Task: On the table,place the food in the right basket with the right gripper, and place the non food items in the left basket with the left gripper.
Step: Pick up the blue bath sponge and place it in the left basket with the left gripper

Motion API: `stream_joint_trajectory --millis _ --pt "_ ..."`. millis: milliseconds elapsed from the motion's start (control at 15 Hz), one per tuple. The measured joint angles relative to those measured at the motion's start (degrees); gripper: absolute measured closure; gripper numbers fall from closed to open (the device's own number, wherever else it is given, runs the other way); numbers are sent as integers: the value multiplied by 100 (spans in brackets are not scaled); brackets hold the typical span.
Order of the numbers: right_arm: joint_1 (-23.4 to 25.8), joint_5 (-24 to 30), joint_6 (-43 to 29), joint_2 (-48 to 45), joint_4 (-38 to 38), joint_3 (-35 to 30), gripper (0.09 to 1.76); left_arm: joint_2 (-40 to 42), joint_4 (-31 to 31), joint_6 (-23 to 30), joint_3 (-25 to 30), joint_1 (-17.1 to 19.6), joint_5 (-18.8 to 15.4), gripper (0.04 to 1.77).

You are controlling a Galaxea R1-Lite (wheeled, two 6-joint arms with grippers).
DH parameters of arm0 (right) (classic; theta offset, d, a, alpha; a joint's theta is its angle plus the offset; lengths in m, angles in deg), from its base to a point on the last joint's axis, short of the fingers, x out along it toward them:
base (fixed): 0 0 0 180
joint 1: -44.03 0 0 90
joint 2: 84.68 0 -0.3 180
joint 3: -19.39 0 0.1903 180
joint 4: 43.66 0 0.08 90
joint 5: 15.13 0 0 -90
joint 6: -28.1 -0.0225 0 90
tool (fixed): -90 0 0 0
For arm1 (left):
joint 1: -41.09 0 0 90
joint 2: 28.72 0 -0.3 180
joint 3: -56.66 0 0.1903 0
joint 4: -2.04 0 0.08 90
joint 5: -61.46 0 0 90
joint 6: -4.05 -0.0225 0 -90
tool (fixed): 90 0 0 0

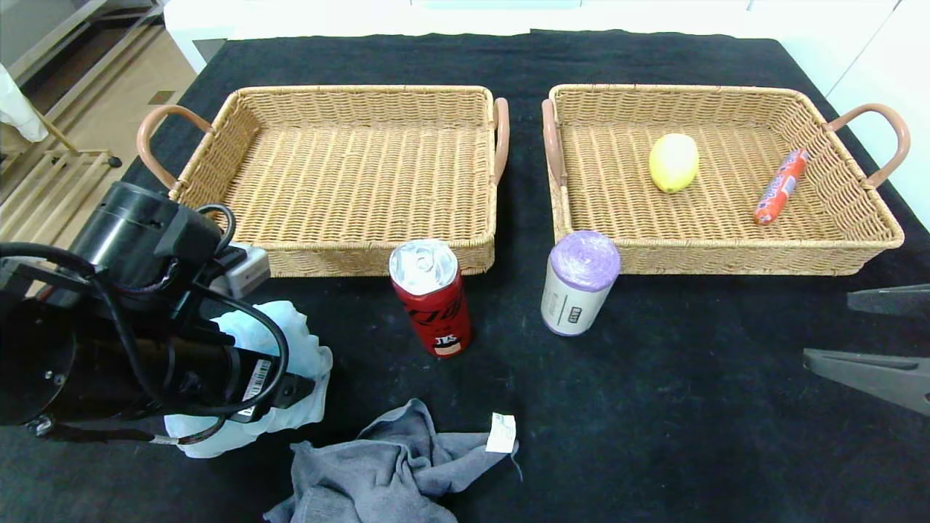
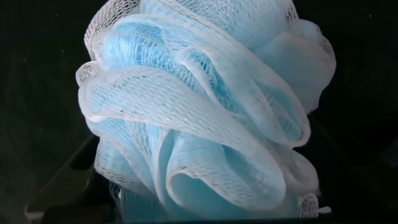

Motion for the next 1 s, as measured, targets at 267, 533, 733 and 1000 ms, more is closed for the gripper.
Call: stream_joint_trajectory --millis 267,533,733,1000 --pt "2 0 0 -2 -2 0 14 -9 33 -4 -11 0 2 53" --pt "2 0 0 -5 -2 10 14 33 46 -11 7 -13 -2 95" --pt "2 2 0 -5 -2 10 14 74 55 -11 11 -11 0 105" --pt "2 -2 -2 -6 0 7 14 152 59 -2 11 -9 -4 108"
